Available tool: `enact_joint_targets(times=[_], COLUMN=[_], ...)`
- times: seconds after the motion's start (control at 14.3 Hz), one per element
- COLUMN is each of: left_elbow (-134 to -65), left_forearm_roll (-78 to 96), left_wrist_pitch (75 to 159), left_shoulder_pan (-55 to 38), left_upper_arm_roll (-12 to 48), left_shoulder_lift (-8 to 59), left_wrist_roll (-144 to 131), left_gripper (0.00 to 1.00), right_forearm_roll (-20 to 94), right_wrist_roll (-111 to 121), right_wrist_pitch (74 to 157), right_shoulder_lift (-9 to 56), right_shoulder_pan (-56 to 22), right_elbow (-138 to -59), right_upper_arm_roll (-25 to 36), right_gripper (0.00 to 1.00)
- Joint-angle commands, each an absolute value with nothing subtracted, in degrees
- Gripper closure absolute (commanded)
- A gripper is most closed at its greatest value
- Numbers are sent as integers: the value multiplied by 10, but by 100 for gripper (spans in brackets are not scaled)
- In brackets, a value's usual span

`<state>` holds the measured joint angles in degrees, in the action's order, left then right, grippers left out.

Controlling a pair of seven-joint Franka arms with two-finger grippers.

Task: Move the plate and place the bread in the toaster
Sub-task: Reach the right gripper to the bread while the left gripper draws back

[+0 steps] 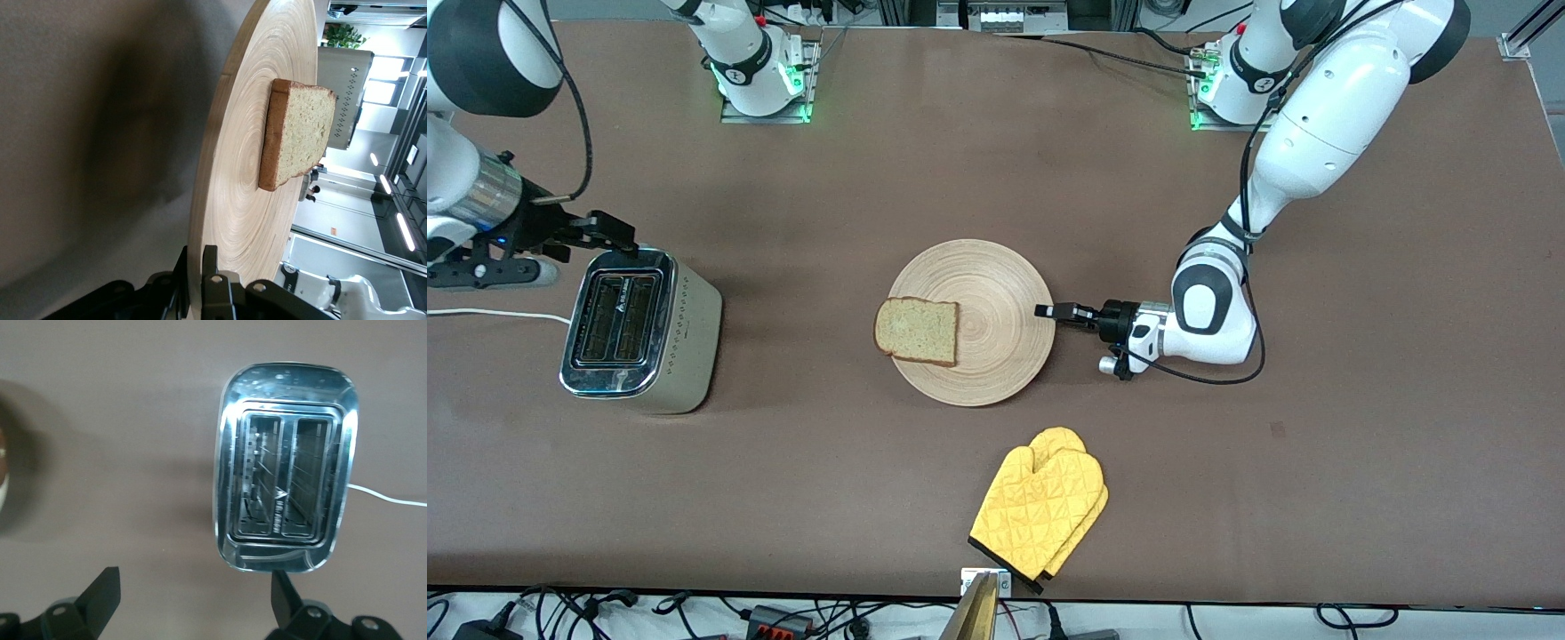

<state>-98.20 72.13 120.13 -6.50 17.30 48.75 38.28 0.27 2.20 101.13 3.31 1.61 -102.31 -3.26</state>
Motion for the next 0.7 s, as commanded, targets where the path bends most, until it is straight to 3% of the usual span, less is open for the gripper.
enact_joint_targets(times=[0.0,0.21,0.63], left_elbow=[-954,-954,-954], left_forearm_roll=[742,745,753], left_wrist_pitch=[1207,1207,1207], left_shoulder_pan=[-80,-85,-93], left_upper_arm_roll=[173,173,172], left_shoulder_lift=[507,515,518], left_wrist_roll=[386,385,379], left_gripper=[98,96,62], right_forearm_roll=[11,11,46], right_wrist_roll=[-19,-26,-26], right_wrist_pitch=[1033,1067,1089], right_shoulder_lift=[51,82,128], right_shoulder_pan=[-10,-31,-73], right_elbow=[-1022,-1022,-1022], right_upper_arm_roll=[-33,-33,-33], right_gripper=[0,0,0])
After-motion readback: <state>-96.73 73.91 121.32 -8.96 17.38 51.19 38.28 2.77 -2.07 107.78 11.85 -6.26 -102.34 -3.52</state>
